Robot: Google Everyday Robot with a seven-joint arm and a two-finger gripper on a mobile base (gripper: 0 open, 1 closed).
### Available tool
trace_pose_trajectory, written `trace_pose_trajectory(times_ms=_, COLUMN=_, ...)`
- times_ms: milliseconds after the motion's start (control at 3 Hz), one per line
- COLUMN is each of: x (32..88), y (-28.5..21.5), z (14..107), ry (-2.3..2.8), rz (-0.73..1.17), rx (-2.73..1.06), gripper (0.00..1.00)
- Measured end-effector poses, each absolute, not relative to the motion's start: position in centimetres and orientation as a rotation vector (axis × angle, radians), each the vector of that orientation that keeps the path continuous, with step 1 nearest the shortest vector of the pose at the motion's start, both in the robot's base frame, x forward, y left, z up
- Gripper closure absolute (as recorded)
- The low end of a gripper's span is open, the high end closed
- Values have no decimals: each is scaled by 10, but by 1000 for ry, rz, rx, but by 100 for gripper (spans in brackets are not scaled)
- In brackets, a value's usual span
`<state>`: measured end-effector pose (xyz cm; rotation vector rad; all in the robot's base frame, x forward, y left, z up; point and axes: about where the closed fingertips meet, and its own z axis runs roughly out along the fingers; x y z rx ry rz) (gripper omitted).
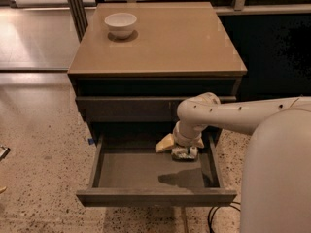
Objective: Pick 7up can from middle drawer and place on counter
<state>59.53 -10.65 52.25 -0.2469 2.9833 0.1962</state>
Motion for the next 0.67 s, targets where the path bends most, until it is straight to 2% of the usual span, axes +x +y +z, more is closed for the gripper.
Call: trace_pose_trajectory(times_ms=667, x=621, y=-126, z=451, ry=3018, rz=191, rx=-167, gripper=0)
